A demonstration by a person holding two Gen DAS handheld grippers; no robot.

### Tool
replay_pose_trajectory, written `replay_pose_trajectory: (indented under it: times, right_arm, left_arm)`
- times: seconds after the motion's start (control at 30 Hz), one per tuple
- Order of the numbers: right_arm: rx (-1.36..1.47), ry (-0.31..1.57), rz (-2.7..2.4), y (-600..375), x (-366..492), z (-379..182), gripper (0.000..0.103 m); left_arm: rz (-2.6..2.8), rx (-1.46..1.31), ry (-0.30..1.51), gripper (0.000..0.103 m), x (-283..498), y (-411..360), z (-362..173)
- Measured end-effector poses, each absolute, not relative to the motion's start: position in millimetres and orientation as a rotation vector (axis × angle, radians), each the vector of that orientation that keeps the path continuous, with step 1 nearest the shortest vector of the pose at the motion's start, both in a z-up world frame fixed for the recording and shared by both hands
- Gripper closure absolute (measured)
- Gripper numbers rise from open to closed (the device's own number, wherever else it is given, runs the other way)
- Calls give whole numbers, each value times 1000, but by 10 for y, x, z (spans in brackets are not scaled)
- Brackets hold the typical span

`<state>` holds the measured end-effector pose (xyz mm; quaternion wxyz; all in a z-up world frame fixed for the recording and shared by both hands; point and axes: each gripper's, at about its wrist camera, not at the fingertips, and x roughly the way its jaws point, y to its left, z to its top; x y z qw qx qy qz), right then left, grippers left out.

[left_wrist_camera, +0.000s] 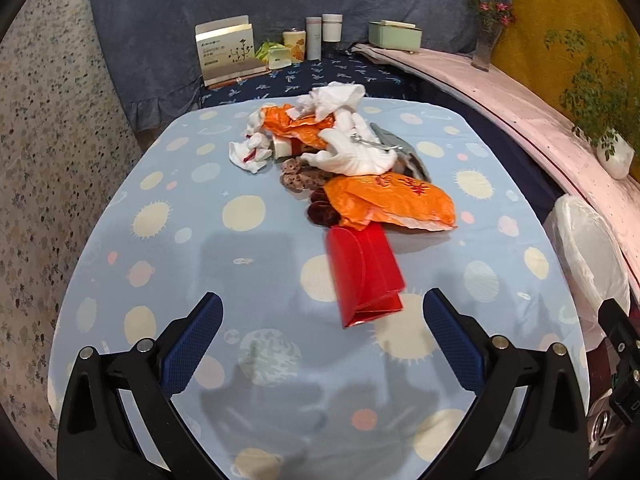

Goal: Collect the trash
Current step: 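Grasp the red box with the left tool while the right tool grasps the orange bag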

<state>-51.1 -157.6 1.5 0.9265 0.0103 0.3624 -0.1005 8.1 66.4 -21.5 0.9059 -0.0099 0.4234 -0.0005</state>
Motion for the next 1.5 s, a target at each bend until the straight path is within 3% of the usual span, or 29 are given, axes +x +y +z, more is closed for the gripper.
replay_pose_trajectory:
  times: [0.43,0.6,0.67,0.73,0.87,1.37,1.5]
  right_arm:
    - [5,769,-184,-1306,-128,-128,7]
    - [0,779,-158,-1190,29,-176,7]
    - [-8,781,-134,-1110,98,-202,7]
    - [-21,787,-109,-1001,183,-232,10]
    - [-25,800,-47,-775,352,-294,11]
    - [-14,903,142,-10,915,-721,11]
    - [24,967,184,38,996,-885,43]
  left_arm:
    - [-111,-68,981,10,623,551,-650]
    - [-169,-137,1065,53,712,650,-870]
    - [-174,-157,1081,80,706,741,-915]
    - [-176,-165,1075,97,687,851,-913]
    - [-161,-179,1052,102,647,1069,-844]
    - [-98,-150,1066,102,626,1601,-882]
    - [-92,-154,1060,102,630,1654,-881]
